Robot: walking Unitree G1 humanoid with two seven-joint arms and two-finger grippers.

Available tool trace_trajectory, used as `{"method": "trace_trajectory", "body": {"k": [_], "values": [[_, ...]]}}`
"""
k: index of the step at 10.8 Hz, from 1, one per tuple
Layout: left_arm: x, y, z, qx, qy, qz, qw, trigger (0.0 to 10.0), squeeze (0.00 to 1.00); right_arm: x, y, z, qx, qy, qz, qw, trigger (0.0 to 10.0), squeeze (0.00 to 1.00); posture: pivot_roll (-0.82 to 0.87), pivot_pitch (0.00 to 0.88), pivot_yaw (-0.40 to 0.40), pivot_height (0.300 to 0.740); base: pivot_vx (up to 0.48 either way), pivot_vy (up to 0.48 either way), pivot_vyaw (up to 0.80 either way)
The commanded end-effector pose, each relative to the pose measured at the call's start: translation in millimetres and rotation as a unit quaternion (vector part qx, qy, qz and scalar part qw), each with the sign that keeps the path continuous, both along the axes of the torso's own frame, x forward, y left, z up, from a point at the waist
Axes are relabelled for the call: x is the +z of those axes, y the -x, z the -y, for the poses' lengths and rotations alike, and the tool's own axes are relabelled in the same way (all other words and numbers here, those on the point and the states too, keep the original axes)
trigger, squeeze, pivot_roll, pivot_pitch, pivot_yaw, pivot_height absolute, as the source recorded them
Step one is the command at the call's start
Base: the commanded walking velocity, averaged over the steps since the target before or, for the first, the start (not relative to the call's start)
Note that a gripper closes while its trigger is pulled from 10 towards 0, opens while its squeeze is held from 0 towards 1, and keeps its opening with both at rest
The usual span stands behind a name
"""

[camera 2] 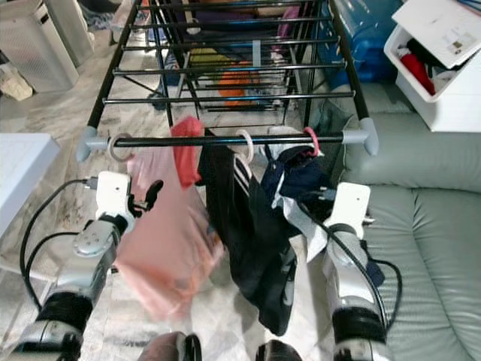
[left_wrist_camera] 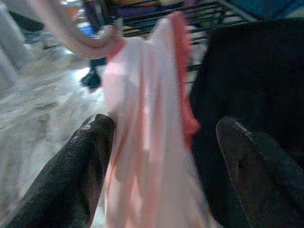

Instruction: Hang hanger

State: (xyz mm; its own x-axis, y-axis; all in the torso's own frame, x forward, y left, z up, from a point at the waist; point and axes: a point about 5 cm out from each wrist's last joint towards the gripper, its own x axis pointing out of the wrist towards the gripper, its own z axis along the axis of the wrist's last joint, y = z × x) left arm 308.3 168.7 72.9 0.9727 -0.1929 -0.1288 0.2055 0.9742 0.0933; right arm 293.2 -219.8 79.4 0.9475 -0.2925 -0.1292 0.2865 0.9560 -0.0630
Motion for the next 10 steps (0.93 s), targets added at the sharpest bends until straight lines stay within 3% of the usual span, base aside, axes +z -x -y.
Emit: {"method": "trace_trajectory", "body": {"k": [1,3,4,10], "values": [[0,0.7,2.3,-0.005,-0.005,-0.003,1.000,10.0,0.00,21,-4.3,-4.5,0.013,0.014,0.052,0.998,10.0,1.00,-0.03,0.060,0.062,0.740,0.000,0.000,0.00],[-2,3.0,-1.0,0.029,-0.007,-0.010,1.000,10.0,0.00,36,-3.1,-13.1,0.048,0.048,0.098,0.993,10.0,1.00,-0.03,0.057,0.061,0.740,0.000,0.000,0.00],[-3,6.5,-2.1,0.034,-0.006,-0.013,0.999,10.0,0.00,36,-0.5,-14.7,0.051,0.051,0.096,0.993,10.0,1.00,-0.03,0.054,0.061,0.740,0.000,0.000,0.00],[-3,9.1,-0.8,0.038,-0.016,-0.014,0.999,10.0,0.00,-13,14.6,-4.9,-0.005,-0.036,-0.056,0.998,10.0,1.00,-0.03,0.059,0.056,0.740,0.000,0.000,0.00]]}}
